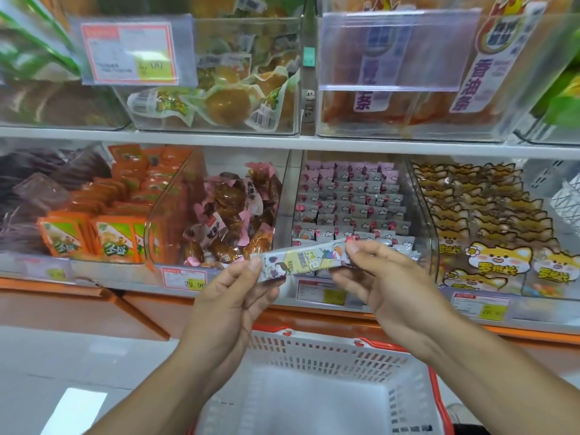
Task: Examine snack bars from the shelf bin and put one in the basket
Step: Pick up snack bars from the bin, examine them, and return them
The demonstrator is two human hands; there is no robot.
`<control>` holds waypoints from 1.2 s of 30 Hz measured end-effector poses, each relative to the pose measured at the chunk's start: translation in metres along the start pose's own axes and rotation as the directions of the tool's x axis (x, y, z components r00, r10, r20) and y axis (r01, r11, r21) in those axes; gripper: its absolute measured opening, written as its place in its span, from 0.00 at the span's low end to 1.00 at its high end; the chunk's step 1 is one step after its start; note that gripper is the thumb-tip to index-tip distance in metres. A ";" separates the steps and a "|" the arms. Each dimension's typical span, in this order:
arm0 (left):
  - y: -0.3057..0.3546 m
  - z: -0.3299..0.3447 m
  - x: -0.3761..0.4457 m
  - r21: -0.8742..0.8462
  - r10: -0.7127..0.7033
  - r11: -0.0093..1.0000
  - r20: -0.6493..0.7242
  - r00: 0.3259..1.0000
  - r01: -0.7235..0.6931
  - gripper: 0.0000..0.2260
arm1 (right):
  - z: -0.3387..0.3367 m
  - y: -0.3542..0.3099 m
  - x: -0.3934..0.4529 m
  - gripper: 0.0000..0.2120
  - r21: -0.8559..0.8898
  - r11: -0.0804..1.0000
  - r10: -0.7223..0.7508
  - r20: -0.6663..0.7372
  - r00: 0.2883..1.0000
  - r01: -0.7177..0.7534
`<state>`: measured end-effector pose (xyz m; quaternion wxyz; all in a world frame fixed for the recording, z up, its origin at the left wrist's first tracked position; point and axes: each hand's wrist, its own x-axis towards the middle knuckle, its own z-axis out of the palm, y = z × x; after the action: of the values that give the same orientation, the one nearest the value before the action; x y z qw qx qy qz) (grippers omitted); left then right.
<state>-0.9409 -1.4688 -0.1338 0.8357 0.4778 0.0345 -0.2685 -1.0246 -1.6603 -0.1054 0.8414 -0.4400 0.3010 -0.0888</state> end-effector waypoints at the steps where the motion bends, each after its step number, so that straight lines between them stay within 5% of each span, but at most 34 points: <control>1: 0.000 -0.001 0.000 0.029 0.011 1.000 -0.002 1.000 -0.011 0.13 | 0.000 0.001 -0.001 0.05 0.038 0.999 0.004 -0.015 1.000 -0.003; 10: 0.002 -0.002 0.000 0.060 0.020 0.998 0.049 0.999 -0.022 0.09 | -0.002 0.003 -0.005 0.08 0.112 0.992 0.060 -0.028 0.998 -0.057; 14: 0.001 -0.003 0.001 -0.018 -0.047 0.999 0.045 0.998 0.048 0.15 | -0.006 0.010 -0.009 0.06 -0.200 0.974 -0.095 0.045 0.994 0.102; 17: 0.001 -0.002 0.001 -0.053 -0.071 0.996 0.052 0.996 0.073 0.17 | -0.004 0.006 -0.019 0.20 -0.490 0.798 -0.238 0.276 0.931 0.350; 20: -0.001 -0.002 0.001 -0.018 -0.085 0.996 0.062 0.994 0.087 0.16 | -0.001 0.005 -0.027 0.18 -0.574 0.693 -0.309 0.311 0.899 0.437; 24: -0.004 -0.004 0.002 0.122 0.019 0.992 0.117 0.993 -0.033 0.09 | -0.004 0.006 -0.028 0.15 -0.487 0.785 -0.317 0.218 0.923 0.384; 27: -0.003 -0.003 -0.003 0.222 0.047 0.969 0.253 0.966 -0.106 0.18 | -0.004 0.005 -0.028 0.18 -0.420 0.851 -0.279 0.147 0.949 0.316; 30: -0.006 -0.002 -0.004 0.276 0.050 0.955 0.203 0.978 -0.106 0.23 | -0.005 0.003 -0.026 0.18 -0.360 0.892 -0.258 0.092 0.962 0.273; 36: -0.008 0.003 -0.002 -0.057 -0.126 0.990 0.038 0.991 0.129 0.25 | -0.009 0.001 -0.021 0.08 -0.271 0.951 -0.143 0.043 0.989 0.149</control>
<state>-0.9467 -1.4739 -0.1374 0.8312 0.4448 0.0586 -0.3284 -1.0471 -1.6573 -0.1014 0.7670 -0.5741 0.2674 -0.1032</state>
